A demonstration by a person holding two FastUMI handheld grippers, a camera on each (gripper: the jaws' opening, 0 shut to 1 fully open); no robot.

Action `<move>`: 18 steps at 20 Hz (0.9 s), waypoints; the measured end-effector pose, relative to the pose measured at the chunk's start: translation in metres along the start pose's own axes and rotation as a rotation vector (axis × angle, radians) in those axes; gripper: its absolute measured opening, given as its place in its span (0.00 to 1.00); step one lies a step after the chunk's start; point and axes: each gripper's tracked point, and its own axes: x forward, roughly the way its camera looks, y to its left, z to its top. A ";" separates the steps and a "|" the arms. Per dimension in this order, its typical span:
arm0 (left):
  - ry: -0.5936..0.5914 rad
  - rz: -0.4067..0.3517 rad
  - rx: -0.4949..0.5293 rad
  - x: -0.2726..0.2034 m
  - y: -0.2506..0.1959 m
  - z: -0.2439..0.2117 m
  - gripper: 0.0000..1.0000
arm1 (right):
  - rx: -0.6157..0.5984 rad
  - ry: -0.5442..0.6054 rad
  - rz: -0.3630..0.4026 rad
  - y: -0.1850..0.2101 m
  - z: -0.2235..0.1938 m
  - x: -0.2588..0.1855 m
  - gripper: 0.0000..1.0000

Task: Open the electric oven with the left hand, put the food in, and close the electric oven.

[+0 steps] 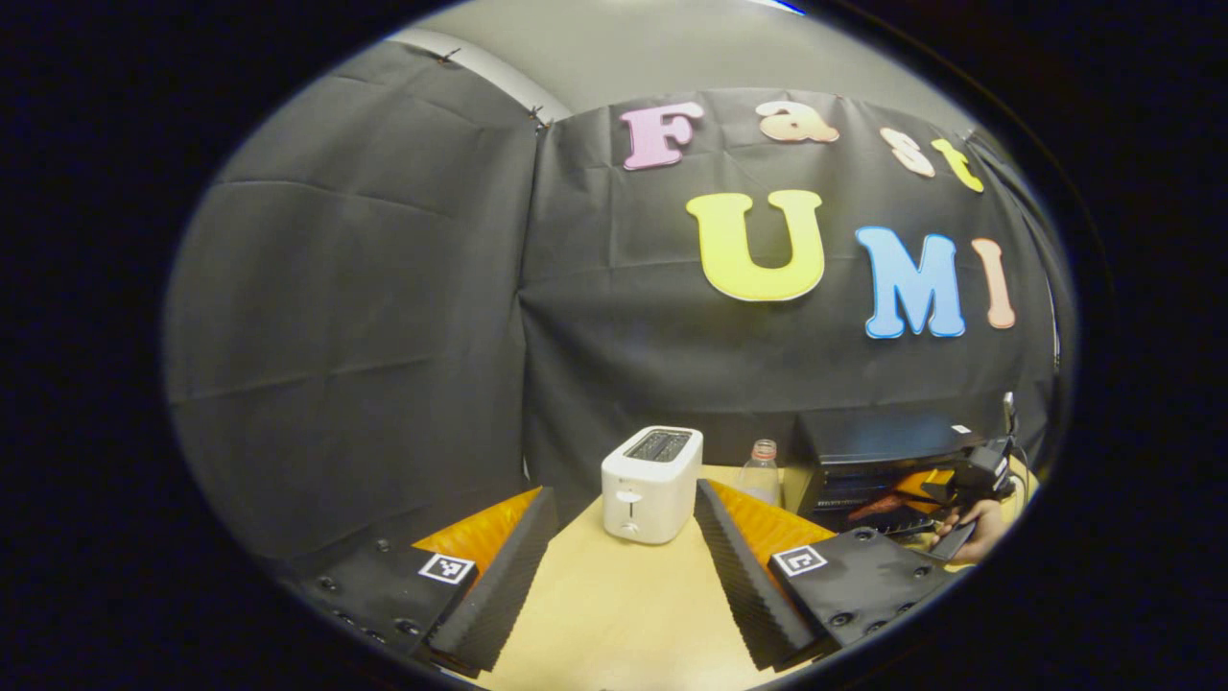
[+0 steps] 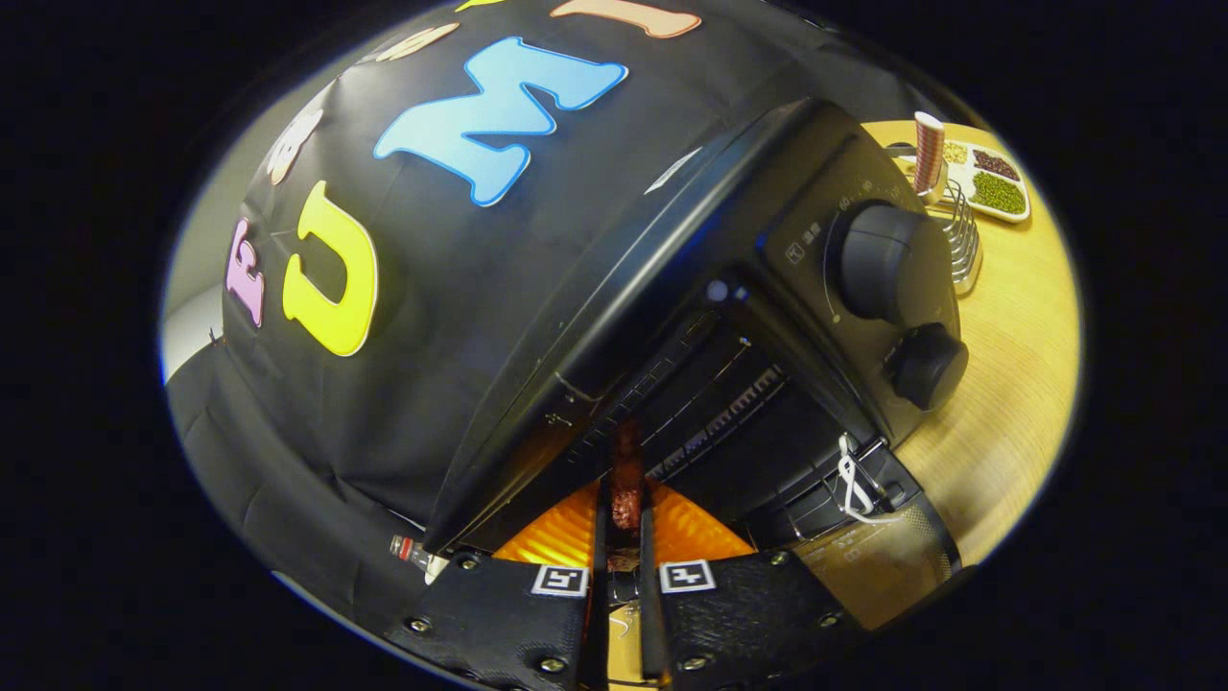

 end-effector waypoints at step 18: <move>-0.025 -0.124 -0.007 -0.014 -0.076 0.009 1.00 | -0.391 -0.025 -0.064 -0.011 0.031 -0.085 0.98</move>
